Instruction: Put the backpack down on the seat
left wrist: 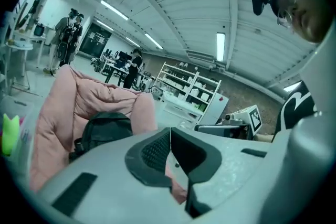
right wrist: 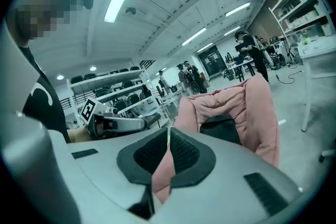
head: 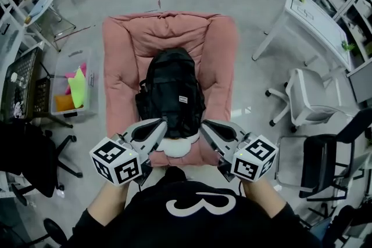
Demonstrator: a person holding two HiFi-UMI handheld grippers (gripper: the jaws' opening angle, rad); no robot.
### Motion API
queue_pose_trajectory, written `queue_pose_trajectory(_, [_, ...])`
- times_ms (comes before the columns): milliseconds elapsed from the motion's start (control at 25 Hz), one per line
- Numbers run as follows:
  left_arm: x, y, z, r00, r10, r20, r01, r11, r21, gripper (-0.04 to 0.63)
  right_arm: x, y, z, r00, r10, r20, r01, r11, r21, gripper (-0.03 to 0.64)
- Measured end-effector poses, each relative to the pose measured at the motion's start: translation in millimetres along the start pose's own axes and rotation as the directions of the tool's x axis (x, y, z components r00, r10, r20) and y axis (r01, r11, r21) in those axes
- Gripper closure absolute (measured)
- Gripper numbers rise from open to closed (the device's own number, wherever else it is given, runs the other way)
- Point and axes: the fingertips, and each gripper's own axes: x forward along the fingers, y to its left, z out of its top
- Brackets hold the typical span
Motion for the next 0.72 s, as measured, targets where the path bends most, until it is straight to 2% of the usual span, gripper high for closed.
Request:
queue_pose_trajectory(80, [-5,-25,1,1.0,-0.024,0.015,0.025,1.0,-0.003,0.588,-17,15,6,0.999,0.031,0.014,-0.031,0.999,-0.028,0.612])
queue_pose_trajectory(240, [-20,-60,-1,0.999,-0.024,0.035,0.022,0.998,0.061,0.588,-54,38,23,0.992,0.102,0.072,-0.098,0.994,-0.053,0.612])
queue_pose_trajectory(400, [-37,-94,1,0.997,-0.033,0.068,0.026,0.994,0.108,0.589,-85,51,25,0.992,0.076,0.101,-0.065,0.992,-0.109,0.612])
queue_pose_trajectory(720, [-72,-161,-5,0.991,-0.044,0.126,0.023,0.985,0.17,0.589,-131,97,13,0.988,0.105,0.114,-0.086,0.983,-0.162,0.612])
